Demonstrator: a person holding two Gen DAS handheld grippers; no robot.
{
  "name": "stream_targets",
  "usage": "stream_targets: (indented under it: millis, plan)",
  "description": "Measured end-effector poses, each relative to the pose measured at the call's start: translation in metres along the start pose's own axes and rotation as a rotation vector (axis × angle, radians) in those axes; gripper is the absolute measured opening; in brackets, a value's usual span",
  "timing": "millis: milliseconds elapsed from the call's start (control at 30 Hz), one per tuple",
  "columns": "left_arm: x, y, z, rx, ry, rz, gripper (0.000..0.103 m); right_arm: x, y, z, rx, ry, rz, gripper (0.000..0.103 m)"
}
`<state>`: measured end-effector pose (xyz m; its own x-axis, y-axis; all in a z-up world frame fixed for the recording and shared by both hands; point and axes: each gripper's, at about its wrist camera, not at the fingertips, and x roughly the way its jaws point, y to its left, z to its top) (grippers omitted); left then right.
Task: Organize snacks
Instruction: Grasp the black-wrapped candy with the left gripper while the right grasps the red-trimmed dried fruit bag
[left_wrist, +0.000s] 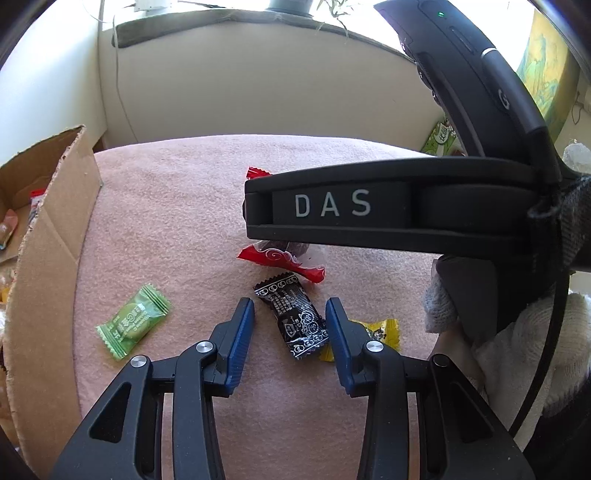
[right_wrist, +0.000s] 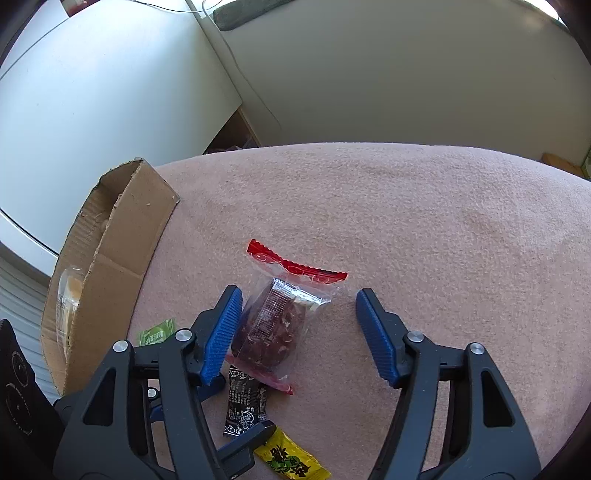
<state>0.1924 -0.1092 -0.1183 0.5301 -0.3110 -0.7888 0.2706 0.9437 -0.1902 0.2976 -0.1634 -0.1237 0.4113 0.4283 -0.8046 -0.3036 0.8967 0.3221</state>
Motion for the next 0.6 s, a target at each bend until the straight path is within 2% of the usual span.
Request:
stream_targets:
  millis: [67,133,267,400,600]
  plan:
    - [0.001,-0.004,0.001,0.016,0.002,0.009,0.037,0.001,0.002,0.0,-0.003,0.001,0.0,0.062]
    - [0.004,-0.01,0.003,0.026,0.005,0.006,0.034,0.001,0.006,-0.001,-0.014,0.01,0.016,0.053]
    - [0.005,-0.015,0.003,0.037,0.01,0.004,0.033,0.002,0.01,-0.003,-0.028,0.013,0.013,0.051]
    - [0.006,-0.017,0.003,0.056,0.009,0.023,0.023,0.001,0.007,-0.003,-0.012,0.009,0.038,0.042]
    - [0.0,-0.015,0.002,0.049,0.0,0.015,0.021,-0.004,0.006,-0.003,-0.004,-0.008,0.026,0.038]
